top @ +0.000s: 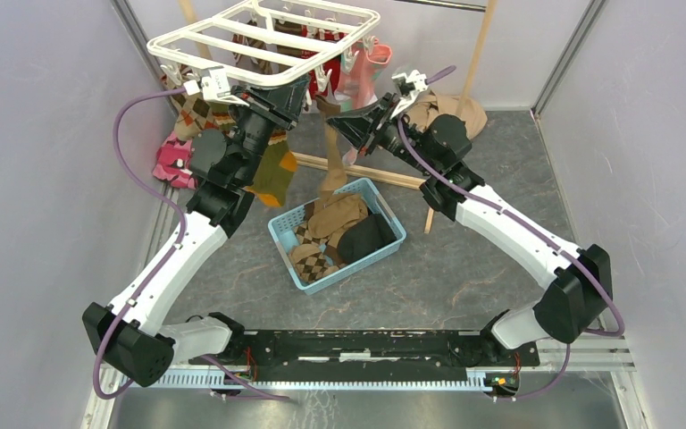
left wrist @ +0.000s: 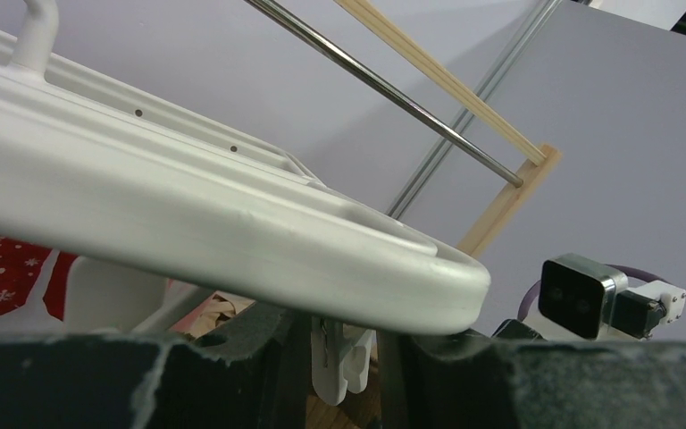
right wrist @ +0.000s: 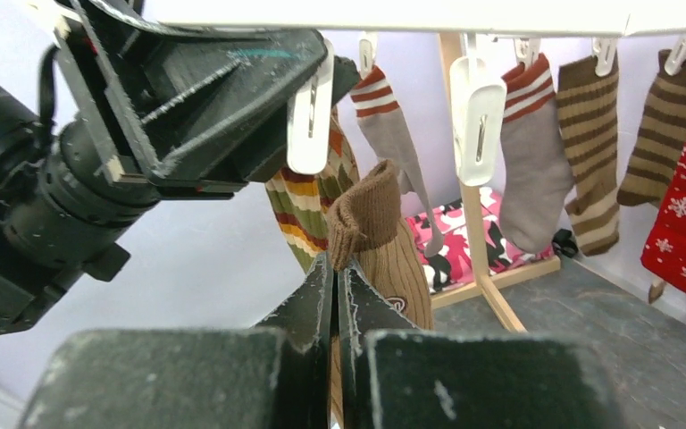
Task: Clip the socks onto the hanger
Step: Clamp the sock onto the hanger.
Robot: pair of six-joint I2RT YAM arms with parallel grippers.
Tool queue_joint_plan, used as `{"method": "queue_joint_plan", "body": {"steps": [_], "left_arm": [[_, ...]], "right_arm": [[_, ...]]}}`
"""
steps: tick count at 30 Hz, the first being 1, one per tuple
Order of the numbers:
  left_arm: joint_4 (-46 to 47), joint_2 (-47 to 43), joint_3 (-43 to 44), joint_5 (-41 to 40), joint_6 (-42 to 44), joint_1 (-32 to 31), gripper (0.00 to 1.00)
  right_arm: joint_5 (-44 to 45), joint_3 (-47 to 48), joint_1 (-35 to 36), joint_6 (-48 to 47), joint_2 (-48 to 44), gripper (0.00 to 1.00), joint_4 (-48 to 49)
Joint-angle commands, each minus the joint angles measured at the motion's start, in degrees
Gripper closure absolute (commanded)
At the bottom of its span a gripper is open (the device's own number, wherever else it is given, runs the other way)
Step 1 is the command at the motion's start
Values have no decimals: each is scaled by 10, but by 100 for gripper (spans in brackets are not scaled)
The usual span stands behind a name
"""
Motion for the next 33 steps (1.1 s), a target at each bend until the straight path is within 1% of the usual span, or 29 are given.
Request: {"method": "queue_joint_plan", "body": {"steps": [1,10,33], "left_arm": [[25,-11,1,-12,-25,3,78],[19,-10,4,-12,-28,3,78],[10,-14,2,-15,-27,3,79]], "right_arm": [[59,36,20,-65,3,100,-56],[122,49,56,-128,-2,100,-85],[179,81,93,-200,-7,100,-103]]}}
